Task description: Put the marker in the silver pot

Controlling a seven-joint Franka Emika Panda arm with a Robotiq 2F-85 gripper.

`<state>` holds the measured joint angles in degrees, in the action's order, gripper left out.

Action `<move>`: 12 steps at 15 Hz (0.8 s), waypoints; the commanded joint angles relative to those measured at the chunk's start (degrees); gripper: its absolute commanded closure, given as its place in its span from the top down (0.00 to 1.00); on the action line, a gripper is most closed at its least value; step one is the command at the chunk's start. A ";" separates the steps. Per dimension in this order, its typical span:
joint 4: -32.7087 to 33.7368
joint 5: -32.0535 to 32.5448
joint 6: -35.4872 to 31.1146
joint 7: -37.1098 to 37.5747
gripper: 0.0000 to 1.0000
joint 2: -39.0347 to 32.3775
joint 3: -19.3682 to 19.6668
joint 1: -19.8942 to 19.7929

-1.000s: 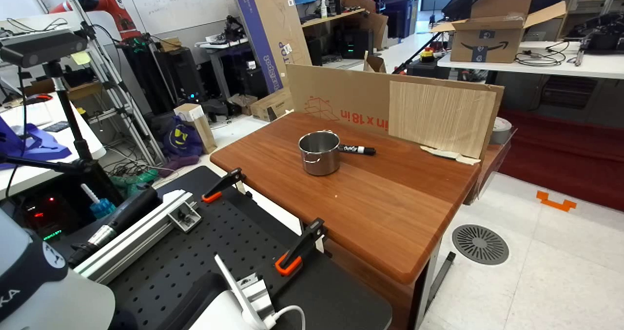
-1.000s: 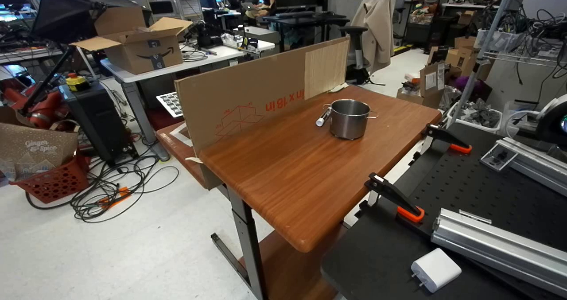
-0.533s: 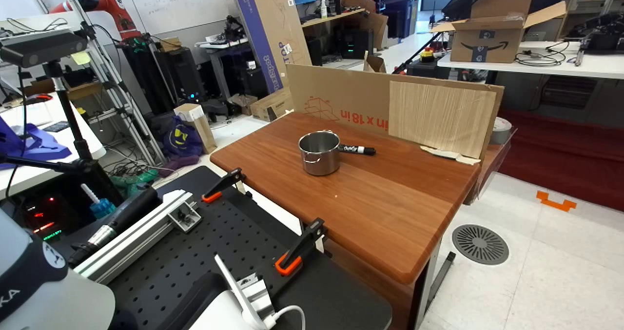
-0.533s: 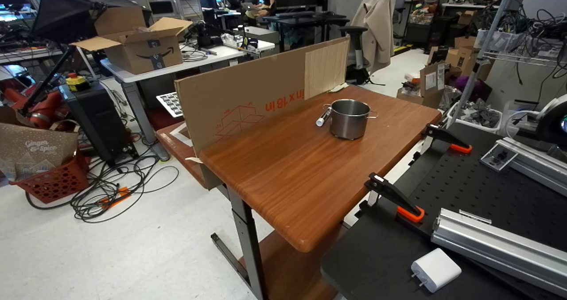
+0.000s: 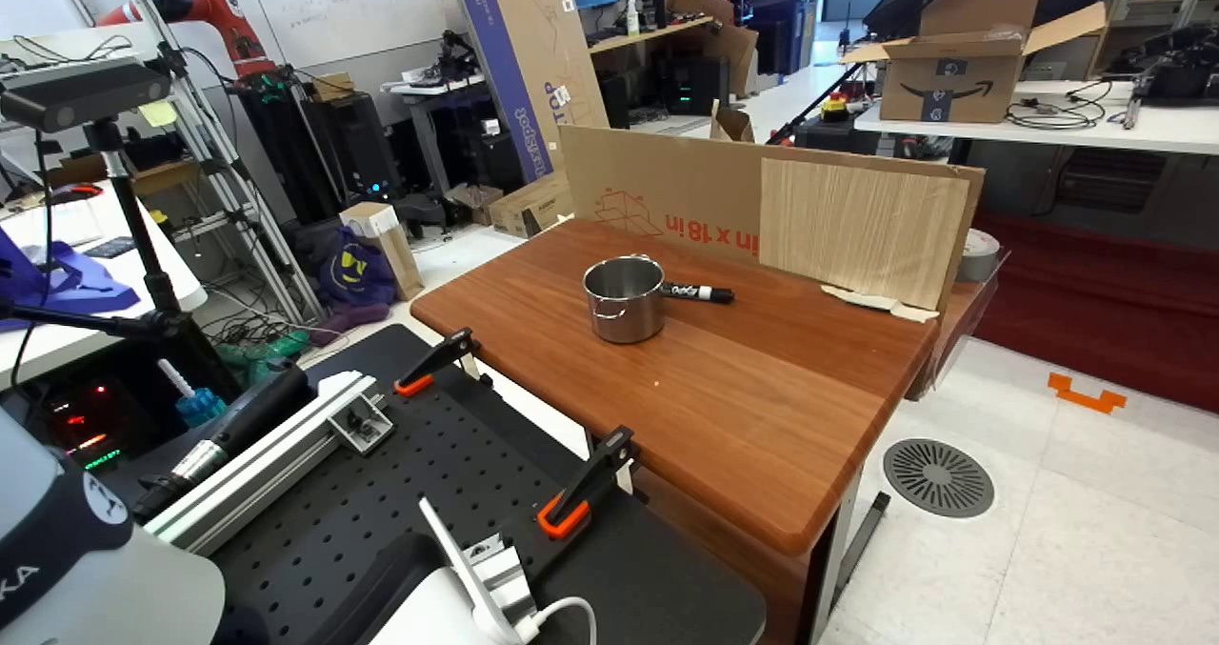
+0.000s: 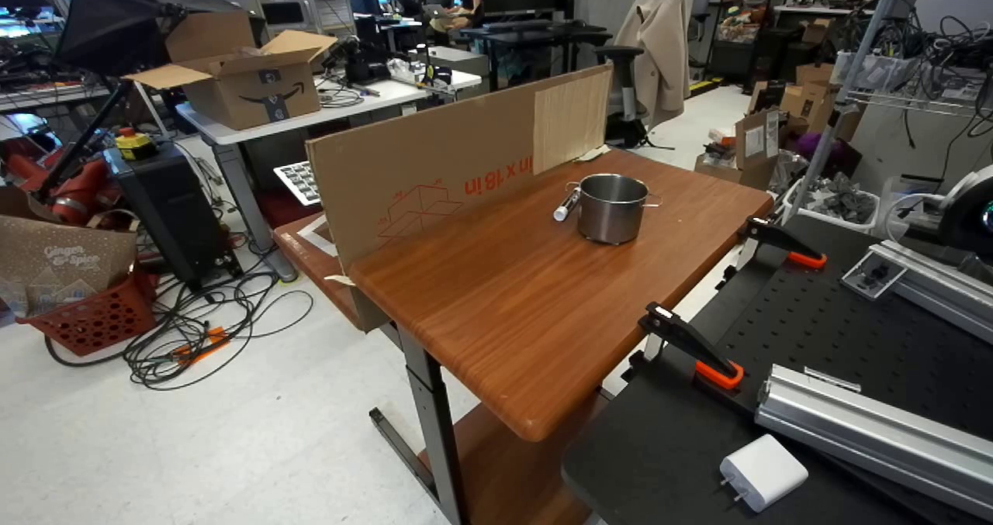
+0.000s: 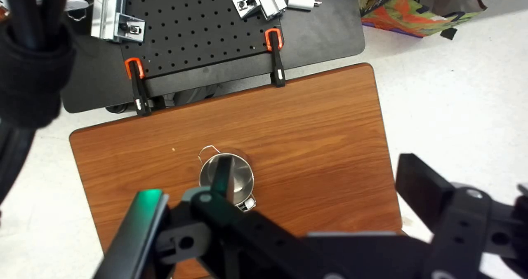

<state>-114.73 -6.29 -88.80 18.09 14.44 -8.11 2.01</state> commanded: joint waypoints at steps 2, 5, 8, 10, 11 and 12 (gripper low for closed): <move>0.10 0.11 0.08 0.09 1.00 -0.06 0.45 0.50; 0.60 -0.31 -1.34 0.82 1.00 -0.97 0.56 0.30; 0.71 -1.00 -3.77 1.54 1.00 -2.26 1.36 -0.13; 0.87 -2.14 -5.97 1.94 1.00 -3.70 2.43 -0.57; 0.96 -2.93 -7.39 2.25 1.00 -4.57 3.08 -0.80; 1.17 -3.49 -8.32 2.56 1.00 -5.53 3.70 -1.00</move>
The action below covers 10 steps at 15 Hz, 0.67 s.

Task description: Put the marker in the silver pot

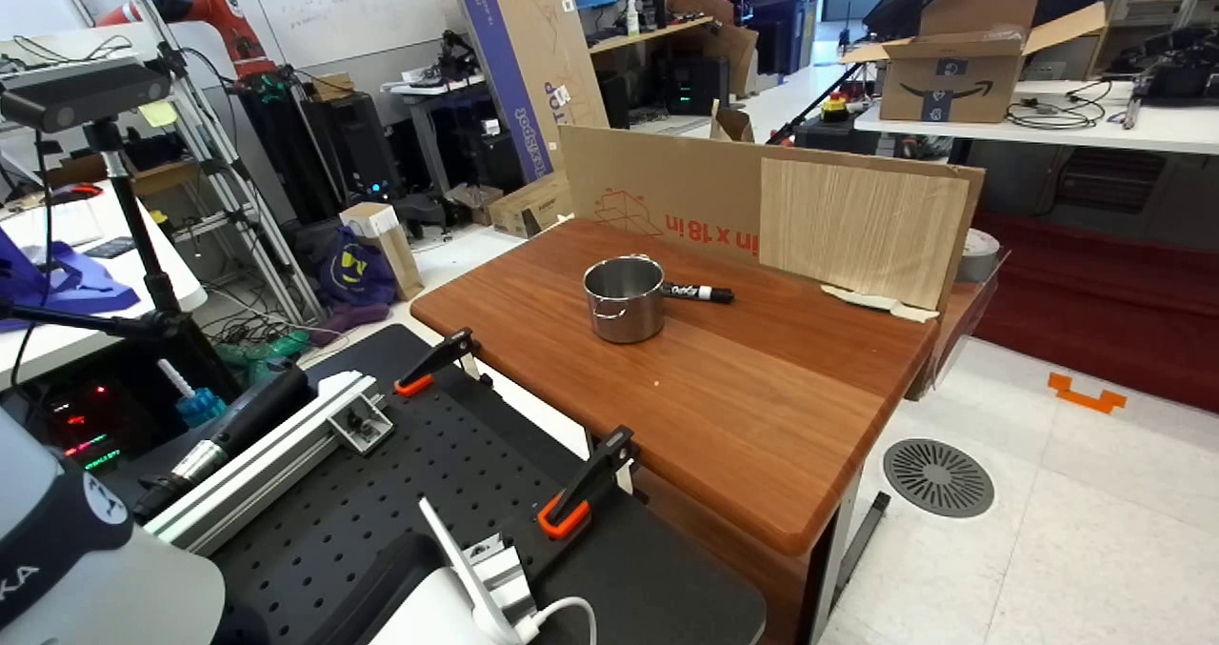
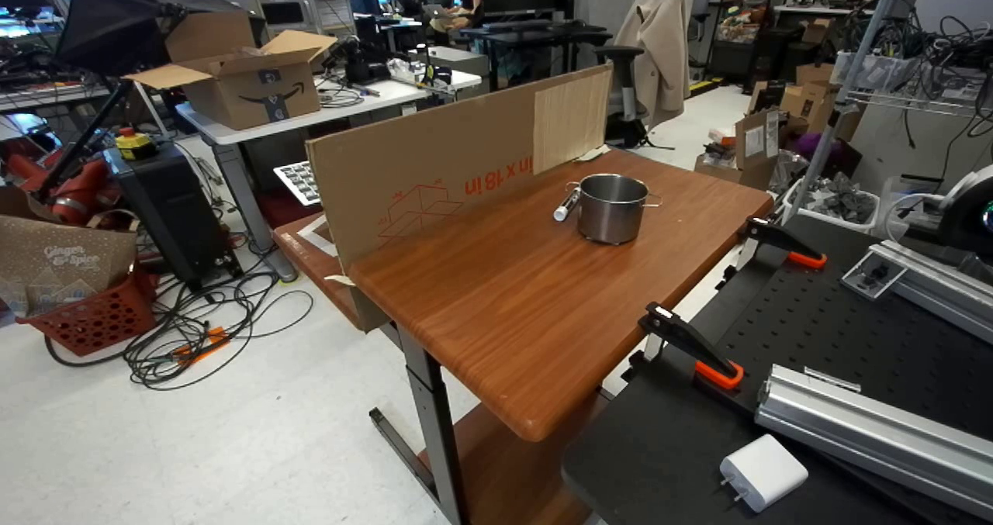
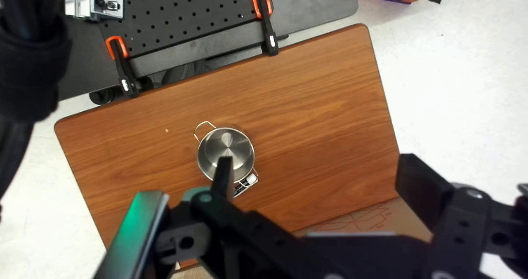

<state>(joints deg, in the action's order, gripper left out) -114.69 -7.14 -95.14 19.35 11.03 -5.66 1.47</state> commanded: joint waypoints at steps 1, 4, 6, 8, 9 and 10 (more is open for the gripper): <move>1.26 -3.35 -3.51 1.79 1.00 -3.32 1.97 -0.76; 1.76 -5.69 -7.44 3.77 1.00 -6.94 4.00 -1.89; 1.99 -7.84 -9.82 4.47 1.00 -9.31 5.35 -2.66; 1.97 -10.07 -12.54 4.65 1.00 -11.68 6.47 -3.36; 1.85 -10.91 -14.54 5.12 1.00 -12.95 6.88 -3.57; 1.69 -11.41 -16.55 5.70 1.00 -14.26 7.23 -3.69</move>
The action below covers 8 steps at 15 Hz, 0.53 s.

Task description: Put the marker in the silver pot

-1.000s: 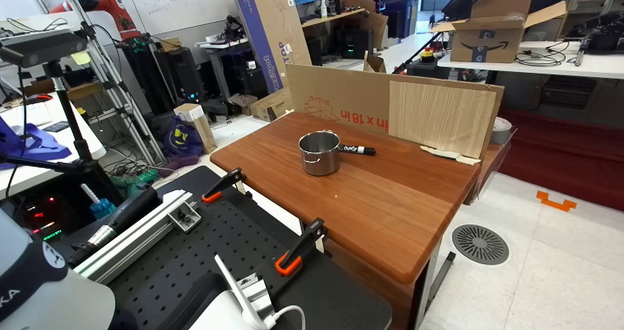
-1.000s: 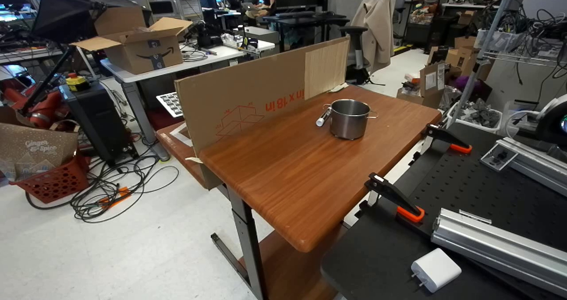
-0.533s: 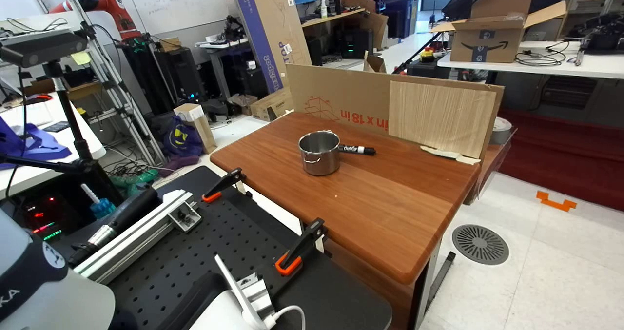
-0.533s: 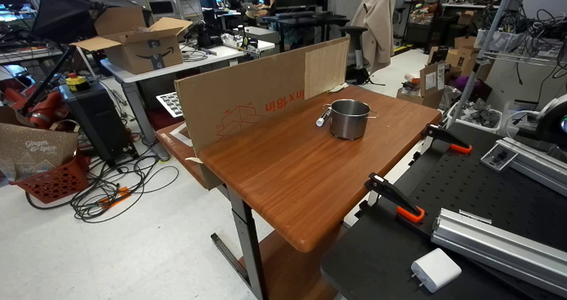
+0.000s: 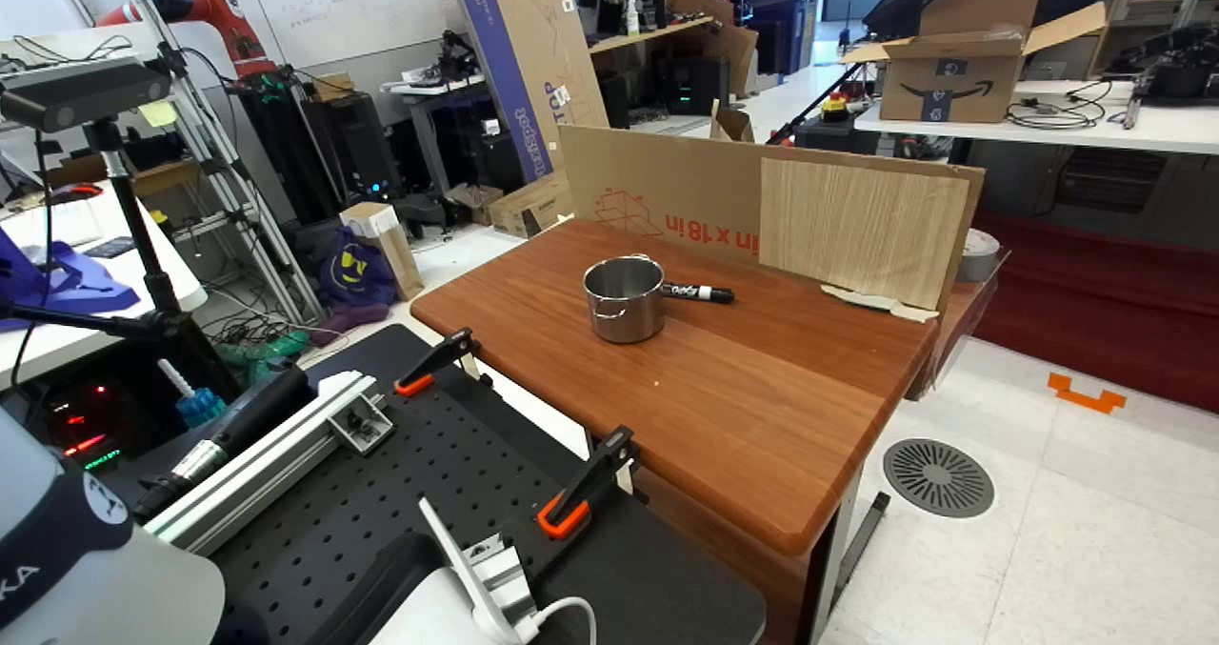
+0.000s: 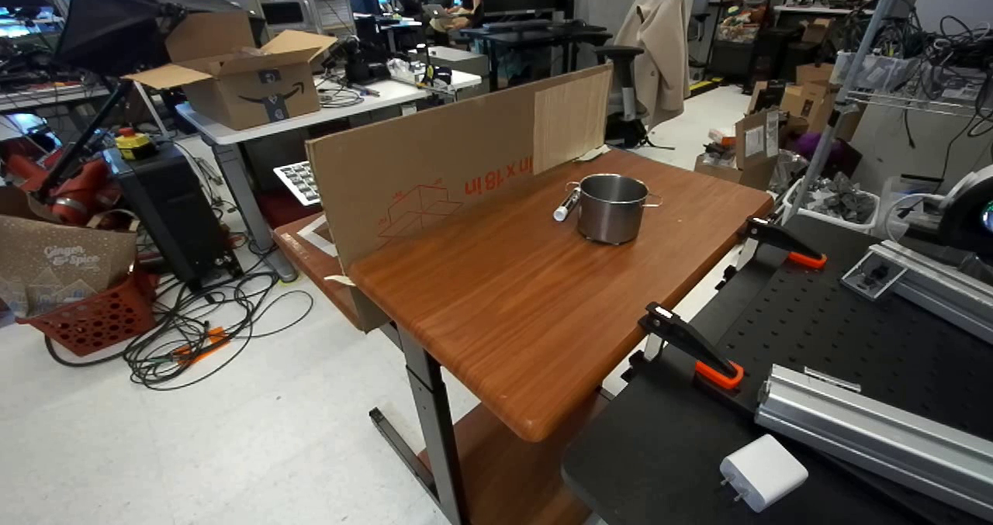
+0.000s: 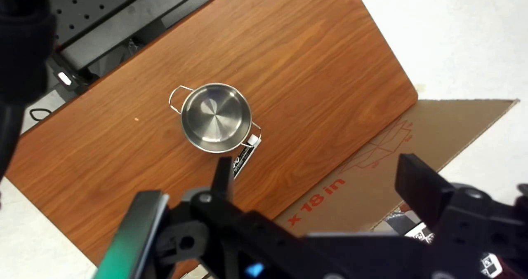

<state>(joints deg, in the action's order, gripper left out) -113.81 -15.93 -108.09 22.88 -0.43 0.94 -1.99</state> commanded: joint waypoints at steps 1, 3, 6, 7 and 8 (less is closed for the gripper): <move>0.65 -2.78 -5.85 3.02 1.00 -4.16 0.90 -0.27; 0.58 -2.64 -9.77 4.90 1.00 -7.25 1.34 -0.21; 1.26 -2.03 -13.96 7.65 1.00 -12.24 2.07 -0.12; 1.66 -1.96 -15.13 8.54 1.00 -14.00 2.40 -0.10; 2.16 -1.81 -15.50 9.28 1.00 -15.54 2.70 -0.07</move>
<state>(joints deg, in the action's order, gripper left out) -113.72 -17.46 -121.97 29.34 -12.54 2.78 -2.38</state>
